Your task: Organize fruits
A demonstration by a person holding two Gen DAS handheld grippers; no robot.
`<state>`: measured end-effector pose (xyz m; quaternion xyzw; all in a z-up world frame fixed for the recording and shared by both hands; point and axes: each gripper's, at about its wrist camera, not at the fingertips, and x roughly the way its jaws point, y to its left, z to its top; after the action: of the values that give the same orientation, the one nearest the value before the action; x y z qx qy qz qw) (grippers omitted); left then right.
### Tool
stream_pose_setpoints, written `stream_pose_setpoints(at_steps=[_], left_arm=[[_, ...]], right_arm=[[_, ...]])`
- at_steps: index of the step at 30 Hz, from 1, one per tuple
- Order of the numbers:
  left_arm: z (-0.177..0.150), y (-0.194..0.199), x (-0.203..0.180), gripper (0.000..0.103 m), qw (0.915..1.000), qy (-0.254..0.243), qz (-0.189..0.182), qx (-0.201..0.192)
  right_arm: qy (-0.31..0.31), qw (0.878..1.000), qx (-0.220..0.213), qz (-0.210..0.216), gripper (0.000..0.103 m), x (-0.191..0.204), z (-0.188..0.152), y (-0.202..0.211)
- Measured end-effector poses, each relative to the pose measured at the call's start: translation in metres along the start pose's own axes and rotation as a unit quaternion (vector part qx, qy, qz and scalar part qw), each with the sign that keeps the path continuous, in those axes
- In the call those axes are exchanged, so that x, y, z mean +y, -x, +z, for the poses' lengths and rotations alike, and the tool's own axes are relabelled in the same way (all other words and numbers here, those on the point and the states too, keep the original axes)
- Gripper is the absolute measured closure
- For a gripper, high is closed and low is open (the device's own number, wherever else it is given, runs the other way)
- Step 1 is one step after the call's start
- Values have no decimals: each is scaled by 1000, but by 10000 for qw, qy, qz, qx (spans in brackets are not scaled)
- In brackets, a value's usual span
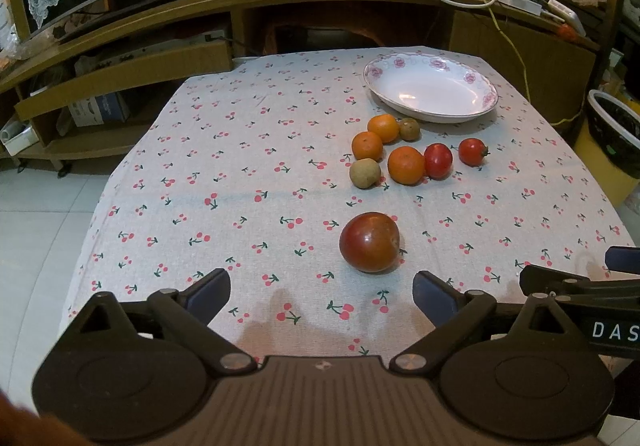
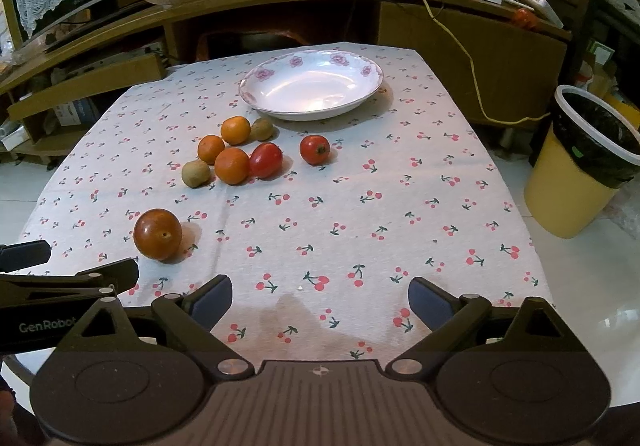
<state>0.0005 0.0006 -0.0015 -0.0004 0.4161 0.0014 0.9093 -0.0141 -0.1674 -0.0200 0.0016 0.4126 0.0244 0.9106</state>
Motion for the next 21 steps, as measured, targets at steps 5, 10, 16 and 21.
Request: stream_pose_setpoints(at_steps=[5,10,16,21], left_arm=[[0,0,0,1,10000,2,-1,0],[0,0,0,2,10000,8,-8,-3],[1,3,1,2,10000,-8,14,-31],[5,7,-1,2,9999,-55,109,-81]], right_arm=[[-9,10000,14,17,8,0,0,0],[-26,10000,31,63,10,1,-1,-1],[-31,9999,37,145,11,0,1,0],[-30,9997,39,235,13,1,4,1]])
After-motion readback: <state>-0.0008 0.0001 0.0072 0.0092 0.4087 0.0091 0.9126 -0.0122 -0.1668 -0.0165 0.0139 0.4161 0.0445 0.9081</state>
